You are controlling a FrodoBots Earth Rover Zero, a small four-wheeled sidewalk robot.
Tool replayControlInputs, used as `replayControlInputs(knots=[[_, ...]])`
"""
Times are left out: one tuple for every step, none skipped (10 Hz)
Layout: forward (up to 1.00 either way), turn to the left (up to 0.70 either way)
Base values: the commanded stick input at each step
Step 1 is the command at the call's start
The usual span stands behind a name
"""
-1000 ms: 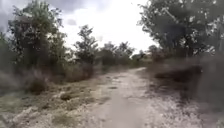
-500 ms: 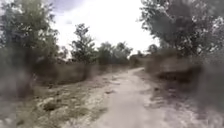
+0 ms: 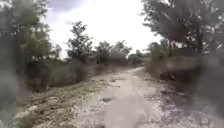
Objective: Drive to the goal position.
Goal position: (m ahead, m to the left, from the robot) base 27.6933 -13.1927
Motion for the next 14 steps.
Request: replayControlInputs(knots=[[0.7,0.0],[0.7,0.0],[0.7,0.0],[0.7,-0.35],[0.7,-0.35],[0.7,0.0],[0.7,0.0],[0.7,0.0],[0.7,0.0],[0.7,0.0],[0.7,0.0],[0.7,0.0],[0.7,0.0],[0.7,-0.02]])
